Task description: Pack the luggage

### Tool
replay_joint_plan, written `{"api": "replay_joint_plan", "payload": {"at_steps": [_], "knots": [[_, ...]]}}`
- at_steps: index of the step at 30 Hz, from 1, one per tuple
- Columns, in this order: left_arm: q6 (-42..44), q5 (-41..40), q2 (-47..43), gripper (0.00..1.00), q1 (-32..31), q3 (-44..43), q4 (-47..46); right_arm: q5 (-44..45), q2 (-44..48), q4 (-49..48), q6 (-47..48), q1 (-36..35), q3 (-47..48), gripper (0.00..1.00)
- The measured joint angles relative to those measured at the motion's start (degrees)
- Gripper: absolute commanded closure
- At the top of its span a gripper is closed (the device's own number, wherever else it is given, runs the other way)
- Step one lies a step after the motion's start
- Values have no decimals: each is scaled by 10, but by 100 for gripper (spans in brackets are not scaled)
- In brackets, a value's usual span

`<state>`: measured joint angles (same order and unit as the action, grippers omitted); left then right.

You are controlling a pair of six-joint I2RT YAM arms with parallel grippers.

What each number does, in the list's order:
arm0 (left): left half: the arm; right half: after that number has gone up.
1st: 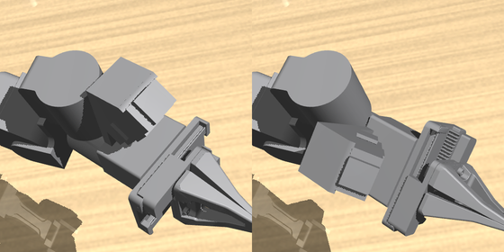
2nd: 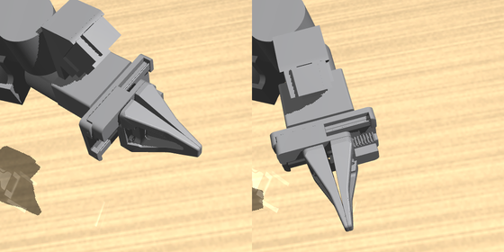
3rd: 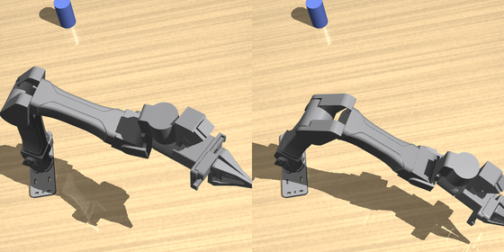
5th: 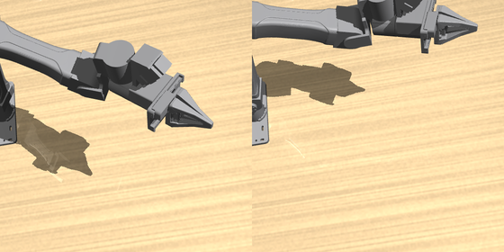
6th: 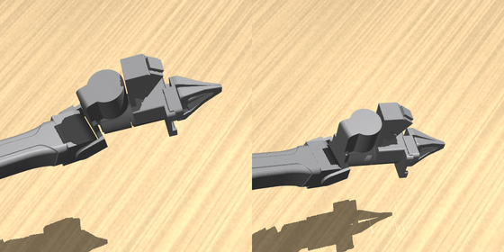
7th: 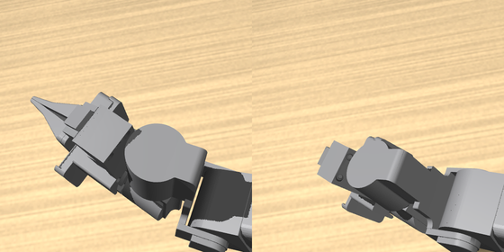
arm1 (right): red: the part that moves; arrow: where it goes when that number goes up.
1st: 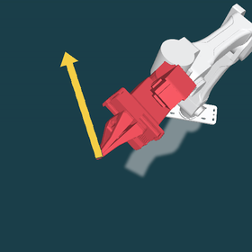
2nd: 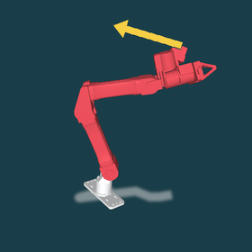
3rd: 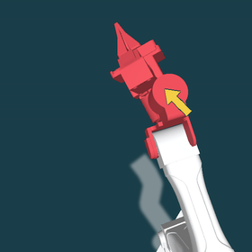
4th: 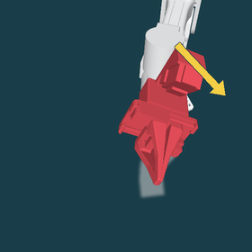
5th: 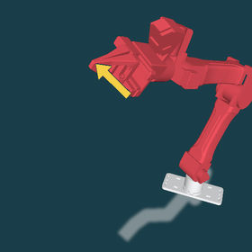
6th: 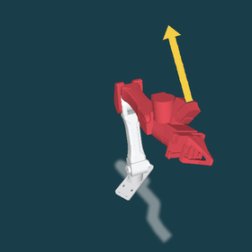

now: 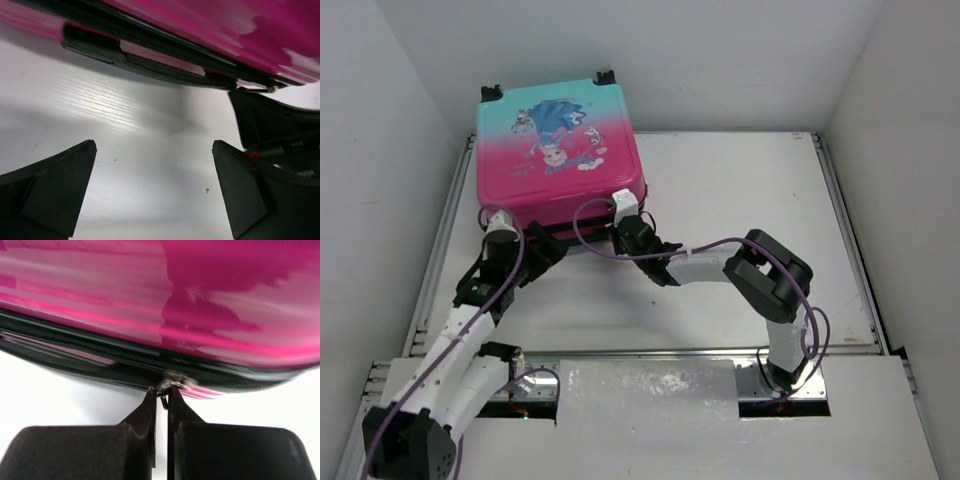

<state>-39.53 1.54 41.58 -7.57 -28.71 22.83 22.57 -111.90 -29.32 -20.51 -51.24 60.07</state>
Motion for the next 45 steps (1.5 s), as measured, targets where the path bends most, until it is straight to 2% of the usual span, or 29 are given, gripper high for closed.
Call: {"api": "replay_joint_plan", "payload": {"at_steps": [4, 7, 11, 17, 21, 24, 26, 27, 28, 29, 32, 33, 41, 45], "knots": [[-67, -41, 72, 0, -76, 17, -64, 27, 15, -61, 34, 14, -52, 100], [-124, -75, 116, 0, -115, 26, -114, 15, 33, -104, 57, 33, -99, 100], [-212, -143, 158, 0, -147, 37, -185, -8, 57, -126, 78, 36, -132, 100], [-318, -242, 217, 6, -174, 48, -267, -36, 84, -146, 86, 41, -164, 100], [-358, -284, 276, 16, -175, 48, -301, -47, 100, -151, 86, 43, -177, 100], [-376, -310, 309, 31, -175, 48, -317, -51, 101, -151, 86, 43, -177, 100], [-383, -323, 327, 38, -175, 48, -325, -53, 101, -151, 86, 43, -177, 100], [-387, -329, 336, 49, -175, 48, -330, -56, 101, -151, 86, 44, -177, 100], [-394, -332, 344, 52, -175, 47, -339, -59, 101, -151, 86, 44, -177, 100], [-397, -334, 351, 64, -176, 45, -349, -63, 101, -152, 86, 45, -177, 100], [-410, -342, 363, 88, -179, 36, -368, -74, 101, -154, 87, 47, -177, 100], [-418, -343, 369, 100, -180, 34, -369, -77, 101, -155, 88, 48, -177, 100], [-424, -356, 389, 100, -183, 25, -369, -108, 87, -137, 93, 55, -156, 100], [-424, -356, 403, 100, -183, 24, -376, -71, 62, -116, 89, 57, -127, 100]]}}
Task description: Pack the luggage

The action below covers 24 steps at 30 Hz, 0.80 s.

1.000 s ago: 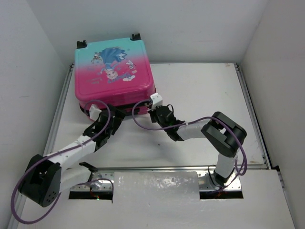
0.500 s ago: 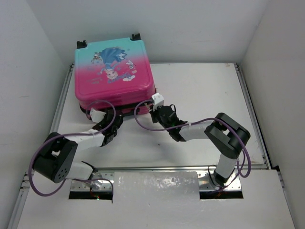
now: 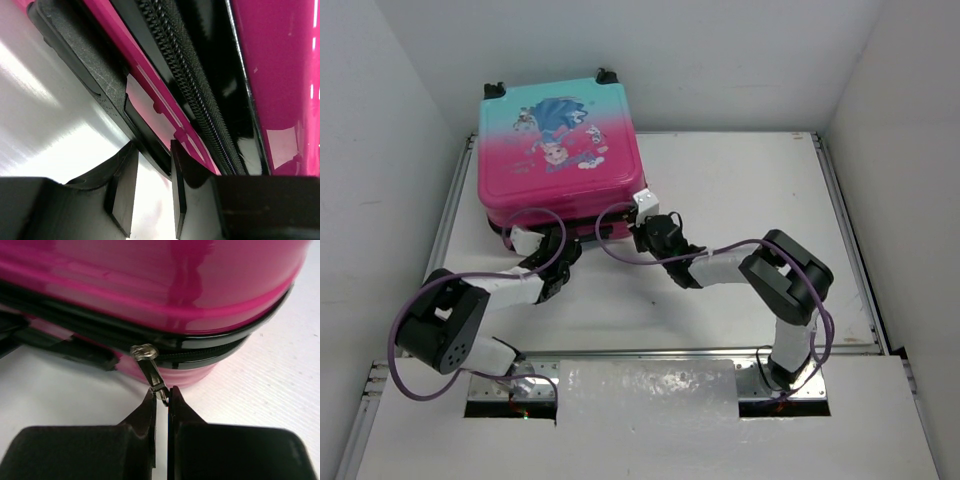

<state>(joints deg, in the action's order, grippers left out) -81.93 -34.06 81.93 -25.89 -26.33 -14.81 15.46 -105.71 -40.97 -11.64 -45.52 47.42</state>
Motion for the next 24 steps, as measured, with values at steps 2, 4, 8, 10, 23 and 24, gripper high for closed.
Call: {"api": "replay_joint_plan", "payload": {"at_steps": [2, 4, 8, 10, 23, 24], "knots": [[0, 0, 5, 100, 0, 0, -4, 24, -5, 2, -2, 1, 4, 100], [0, 0, 8, 100, 0, 0, -7, 53, -7, 1, -2, 3, 5, 100], [3, 7, 10, 100, 4, 0, -10, 97, -8, -12, -4, 46, -3, 100], [5, 11, 10, 100, 7, 0, -11, 111, -8, -20, -7, 83, -10, 100], [52, 47, 21, 100, 21, 0, -39, -237, -8, -70, -33, 95, -24, 35], [55, 50, 23, 100, 23, 0, -43, -240, -8, -70, -36, 85, -24, 32]]}}
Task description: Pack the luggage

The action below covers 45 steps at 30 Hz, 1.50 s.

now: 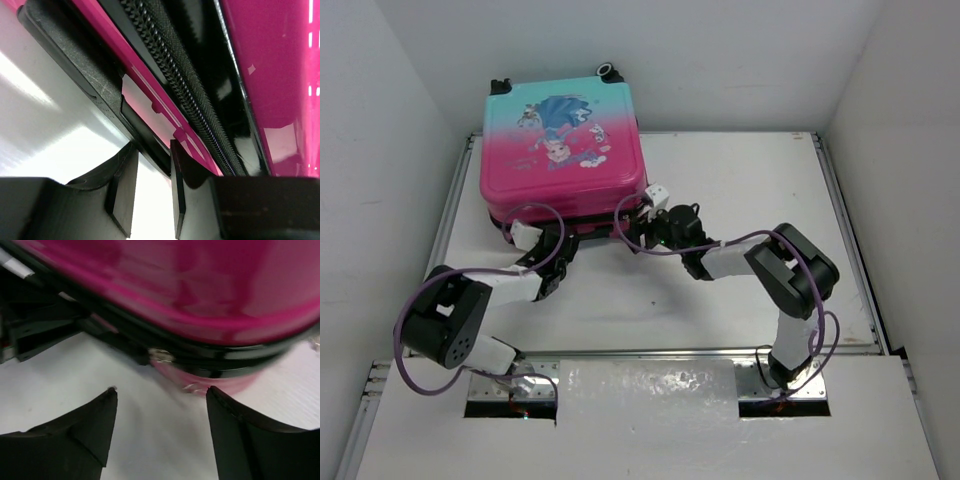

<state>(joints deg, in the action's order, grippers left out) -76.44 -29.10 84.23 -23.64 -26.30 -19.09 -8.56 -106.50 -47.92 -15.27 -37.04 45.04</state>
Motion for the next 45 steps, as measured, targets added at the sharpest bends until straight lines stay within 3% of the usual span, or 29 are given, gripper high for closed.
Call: {"api": "replay_joint_plan", "payload": {"at_steps": [2, 5, 9, 12, 13, 16, 23, 45], "knots": [[6, 4, 5, 100, 1, 0, -10, -1, 0, 8, -4, -15, 5, 25], [14, 11, 9, 100, 3, 0, -21, -2, -2, 28, -14, -32, 26, 25], [21, 17, 9, 100, 6, 0, -30, 31, -12, 53, -34, -42, 44, 31], [22, 19, 4, 100, 8, 2, -38, 84, -22, 84, -50, -51, 61, 42], [23, 19, 2, 100, 8, 3, -41, 99, -25, 94, -57, -54, 67, 51], [23, 20, 0, 100, 9, 5, -49, 145, -34, 107, -73, -57, 76, 60], [23, 22, 0, 100, 9, 15, -68, 213, -40, 139, -101, -62, 91, 66], [23, 38, 9, 100, 16, 33, -116, 292, -40, 195, -91, -96, 127, 65]]}}
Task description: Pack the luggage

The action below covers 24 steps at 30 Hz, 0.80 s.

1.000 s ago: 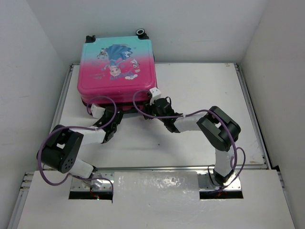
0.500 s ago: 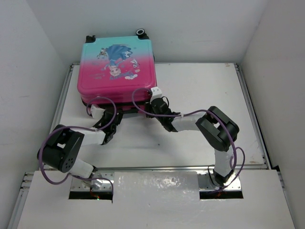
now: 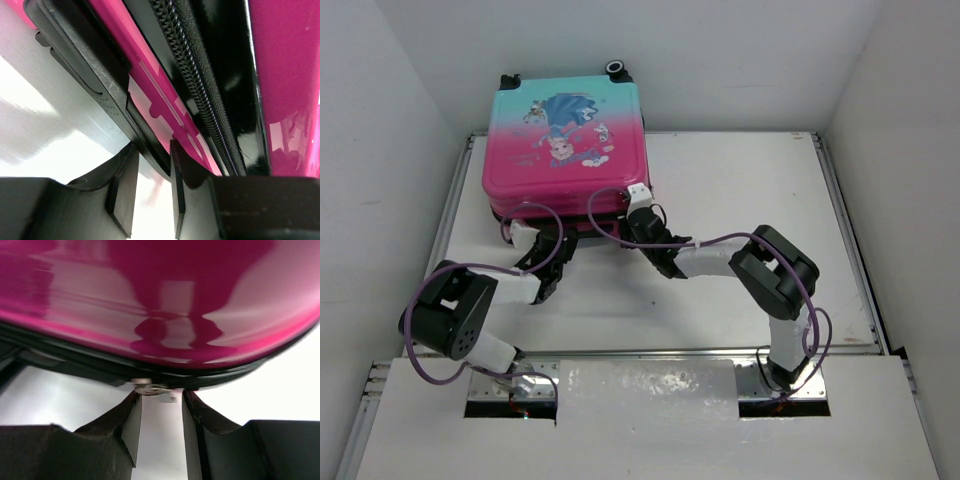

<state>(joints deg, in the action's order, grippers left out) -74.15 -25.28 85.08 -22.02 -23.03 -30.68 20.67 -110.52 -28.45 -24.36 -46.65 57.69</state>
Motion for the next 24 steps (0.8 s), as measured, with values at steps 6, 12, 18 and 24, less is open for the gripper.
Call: {"api": "replay_joint_plan", "payload": {"at_steps": [6, 12, 18, 24], "knots": [[3, 15, 9, 100, 7, 0, -6, -12, 0, -1, 0, -20, 23, 65], [7, 30, 14, 100, 15, 0, -14, 4, 0, 13, 3, -23, 31, 67], [9, 43, 14, 100, 20, 0, -25, 48, -1, 77, 0, -31, 62, 67], [13, 58, 16, 100, 25, 0, -37, 80, -1, 89, -13, -35, 63, 66]]}}
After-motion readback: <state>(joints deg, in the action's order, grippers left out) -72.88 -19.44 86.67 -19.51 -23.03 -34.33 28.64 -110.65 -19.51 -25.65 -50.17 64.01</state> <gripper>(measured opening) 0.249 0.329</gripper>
